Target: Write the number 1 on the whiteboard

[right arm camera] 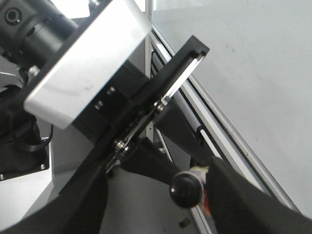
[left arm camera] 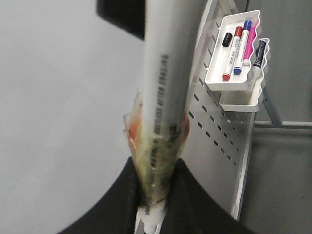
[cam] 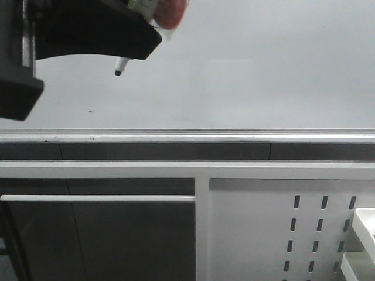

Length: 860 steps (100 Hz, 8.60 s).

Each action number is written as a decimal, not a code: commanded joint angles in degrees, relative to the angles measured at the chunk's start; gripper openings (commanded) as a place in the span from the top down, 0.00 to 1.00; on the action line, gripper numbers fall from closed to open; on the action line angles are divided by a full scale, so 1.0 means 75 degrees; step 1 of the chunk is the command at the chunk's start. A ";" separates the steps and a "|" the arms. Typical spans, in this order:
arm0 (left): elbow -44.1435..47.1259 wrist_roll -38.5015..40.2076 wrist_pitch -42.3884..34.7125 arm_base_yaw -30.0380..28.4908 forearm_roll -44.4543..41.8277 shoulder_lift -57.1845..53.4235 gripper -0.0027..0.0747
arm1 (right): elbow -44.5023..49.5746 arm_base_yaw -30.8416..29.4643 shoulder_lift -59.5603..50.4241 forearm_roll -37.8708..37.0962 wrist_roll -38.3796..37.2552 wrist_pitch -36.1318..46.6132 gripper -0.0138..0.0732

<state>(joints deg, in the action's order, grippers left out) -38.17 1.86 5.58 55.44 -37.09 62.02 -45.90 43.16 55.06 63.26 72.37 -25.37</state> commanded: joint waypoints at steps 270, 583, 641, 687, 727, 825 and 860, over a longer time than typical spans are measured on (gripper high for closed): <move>0.0570 0.1489 0.1400 -0.0985 0.2353 -0.5702 0.91 | 0.2090 0.0058 -0.1201 -0.2240 0.0122 0.5033 0.92; 0.1868 0.2250 0.0381 -0.2071 0.2699 -0.7035 0.99 | 0.1924 0.0686 0.3172 -0.3072 -0.0991 0.9282 0.93; 0.1515 0.1269 0.1349 -0.1516 0.3262 -0.6449 0.52 | 0.1189 0.2496 -0.0423 -0.2017 -0.0991 0.4822 0.93; -0.0549 -0.2015 0.3895 0.0834 0.4083 -0.3533 0.55 | -0.1401 0.1775 0.0938 -0.1905 -0.0991 0.1624 0.93; -0.0569 -0.1982 0.3920 0.0848 0.3993 -0.3498 0.56 | -0.1432 0.1703 0.0938 -0.1973 -0.0991 0.0354 0.93; -0.0569 -0.1982 0.3737 0.0848 0.4634 -0.3047 0.73 | -0.1900 0.2140 0.0944 -0.1991 -0.0942 -0.0051 0.93; -0.0569 -0.1982 0.3628 0.0848 0.4945 -0.3047 0.86 | -0.1900 0.2140 0.1072 -0.2026 -0.0942 -0.0381 0.93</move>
<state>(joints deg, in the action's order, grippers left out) -40.46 -13.72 38.46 61.59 -0.97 38.95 -58.26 59.10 63.30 47.10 64.85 -27.26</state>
